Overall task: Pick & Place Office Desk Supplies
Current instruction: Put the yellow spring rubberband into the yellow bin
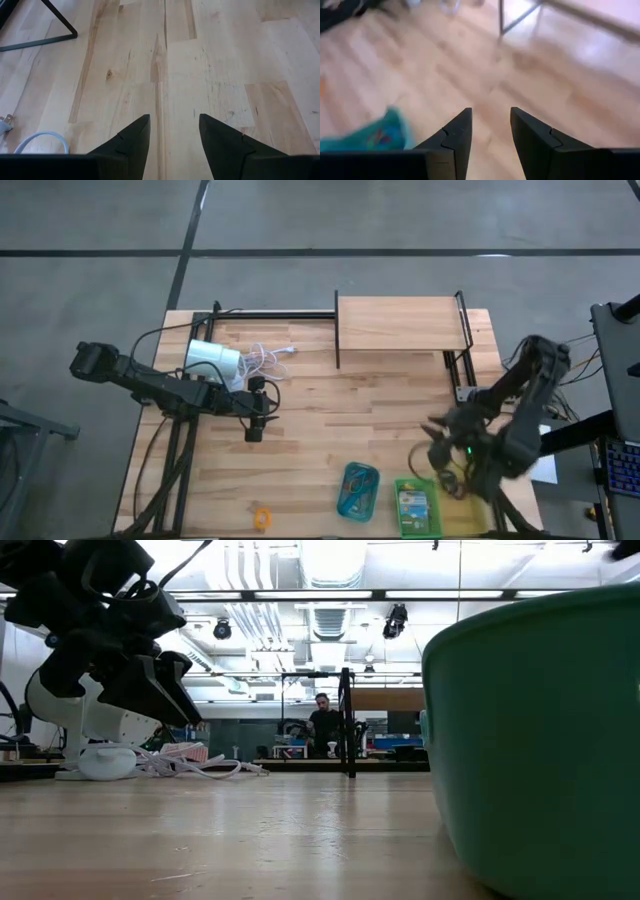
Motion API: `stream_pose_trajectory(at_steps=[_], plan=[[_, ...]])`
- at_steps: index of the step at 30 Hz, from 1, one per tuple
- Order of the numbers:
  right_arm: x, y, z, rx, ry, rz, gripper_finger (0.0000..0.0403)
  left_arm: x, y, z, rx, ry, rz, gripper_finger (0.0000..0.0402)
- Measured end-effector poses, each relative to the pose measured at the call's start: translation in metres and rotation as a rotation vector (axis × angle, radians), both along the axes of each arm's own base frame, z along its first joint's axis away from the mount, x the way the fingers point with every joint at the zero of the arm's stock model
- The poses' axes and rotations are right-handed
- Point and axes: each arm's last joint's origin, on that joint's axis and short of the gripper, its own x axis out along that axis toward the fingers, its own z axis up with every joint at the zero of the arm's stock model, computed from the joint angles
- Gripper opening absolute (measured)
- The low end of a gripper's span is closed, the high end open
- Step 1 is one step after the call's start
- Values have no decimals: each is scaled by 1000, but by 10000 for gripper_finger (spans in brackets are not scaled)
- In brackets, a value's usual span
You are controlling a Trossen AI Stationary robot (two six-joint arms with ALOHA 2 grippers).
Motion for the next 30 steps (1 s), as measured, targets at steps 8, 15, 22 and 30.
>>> stream_pose_trajectory(at_steps=[8, 15, 22, 30], plan=[[22, -56, -10, -63, -97, 11, 129, 0, 0, 0, 0, -1, 0, 175], [46, -84, -39, -100, -220, 117, 128, 0, 0, 0, 0, 0, 1, 175], [67, -108, -77, -141, -370, 299, 130, 0, 0, 0, -1, 0, 1, 175], [74, -137, -113, -242, -540, 374, 123, 0, 0, 0, -3, -2, 3, 175]])
